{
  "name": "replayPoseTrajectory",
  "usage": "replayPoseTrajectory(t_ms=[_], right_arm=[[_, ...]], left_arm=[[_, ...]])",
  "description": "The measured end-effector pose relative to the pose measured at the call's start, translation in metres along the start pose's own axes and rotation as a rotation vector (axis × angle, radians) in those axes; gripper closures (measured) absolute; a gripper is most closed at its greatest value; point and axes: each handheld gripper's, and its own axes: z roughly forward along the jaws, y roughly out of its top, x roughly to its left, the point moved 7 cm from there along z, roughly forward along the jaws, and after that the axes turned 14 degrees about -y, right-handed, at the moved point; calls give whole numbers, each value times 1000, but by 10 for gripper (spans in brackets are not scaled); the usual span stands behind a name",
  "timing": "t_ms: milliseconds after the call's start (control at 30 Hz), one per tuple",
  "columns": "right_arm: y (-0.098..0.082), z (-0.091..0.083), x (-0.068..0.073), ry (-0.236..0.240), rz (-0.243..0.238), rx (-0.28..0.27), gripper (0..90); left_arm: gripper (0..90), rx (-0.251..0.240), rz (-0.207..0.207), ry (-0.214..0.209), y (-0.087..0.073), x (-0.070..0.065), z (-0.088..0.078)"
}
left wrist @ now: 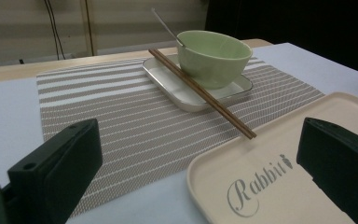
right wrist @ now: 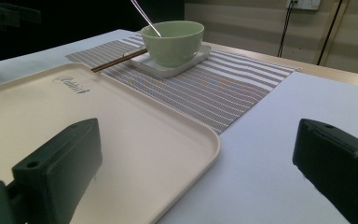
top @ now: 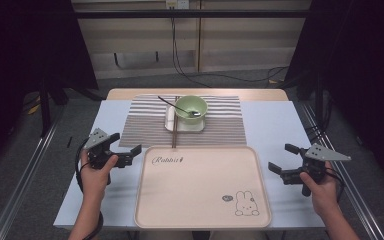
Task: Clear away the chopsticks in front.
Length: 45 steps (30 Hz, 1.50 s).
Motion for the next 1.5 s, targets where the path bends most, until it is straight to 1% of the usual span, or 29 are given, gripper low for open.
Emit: replayPoseTrajectory(t_ms=[67, 100, 167, 233, 300, 367, 500, 533, 567, 600, 667, 700, 767, 833, 900, 933, 967, 1000, 1067, 1100, 1133, 1167, 1200, 1300, 1333, 1367, 1433, 1500], right_arm=[[0, 0, 0, 0, -1, 1, 8], [0, 1, 0, -10, 0, -2, 8], [0, 1, 0, -8, -2, 0, 8], [0, 1, 1, -6, -2, 1, 9], [0, 1, 1, 3, -10, -1, 12], [0, 1, 2, 10, -8, 5, 12], [0, 2, 2, 6, -11, 5, 12], [0, 2, 2, 7, -11, 4, 12], [0, 2, 2, 8, -11, 4, 12], [-1, 2, 2, 8, -10, 7, 12], [-1, 2, 3, 10, -14, 5, 12], [0, 3, 3, 13, -14, 4, 12], [0, 3, 3, 12, -13, 4, 12], [0, 3, 3, 13, -11, 4, 12], [0, 3, 3, 13, -10, 4, 12], [0, 3, 3, 13, -10, 4, 12], [0, 3, 3, 14, -9, 5, 12], [0, 3, 3, 14, -10, 6, 12], [0, 4, 4, 12, -8, 5, 12], [0, 4, 4, 9, -8, 6, 12], [0, 4, 4, 9, -7, 7, 13], [0, 3, 4, 13, -7, 8, 13], [0, 3, 4, 14, -7, 9, 13], [-1, 3, 4, 14, -9, 9, 12], [-1, 3, 3, 6, -9, 10, 13], [-1, 3, 4, 12, -10, 10, 12], [-1, 4, 3, 8, -10, 10, 13], [0, 4, 3, 7, -8, 9, 13]], left_arm=[[0, -4, -6, -7, 2, -1, 6], [0, -3, -2, -14, 3, -1, 9], [0, 0, -1, -13, 4, -1, 15], [0, -5, -8, -26, 6, -2, 21], [0, 4, -6, -24, 6, -2, 27], [0, 16, 1, -33, 7, -2, 33], [0, 14, 0, -47, 11, -4, 42], [0, 17, 4, -46, 12, -4, 44], [0, 25, 9, -54, 12, -4, 46], [0, 21, 3, -60, 12, -4, 49], [0, 27, 5, -66, 13, -5, 53], [0, 40, 10, -65, 12, -4, 55], [0, 35, 0, -69, 13, -3, 60], [0, 43, -3, -77, 12, -2, 64], [0, 41, -11, -72, 12, -1, 69], [0, 47, -8, -93, 12, -1, 71], [0, 51, -2, -93, 12, 0, 73], [0, 52, -6, -88, 11, 0, 76], [0, 54, -9, -96, 11, 0, 81], [0, 55, -13, -93, 11, 1, 83], [0, 56, -12, -102, 11, 1, 85], [0, 61, -5, -112, 11, 1, 87], [0, 66, -2, -110, 11, 2, 89], [0, 73, -7, -110, 12, 3, 95], [0, 78, -6, -111, 12, 3, 97], [0, 92, -7, -113, 12, 3, 99], [0, 118, -5, -118, 12, 4, 102], [0, 130, -12, -107, 14, 6, 106]])
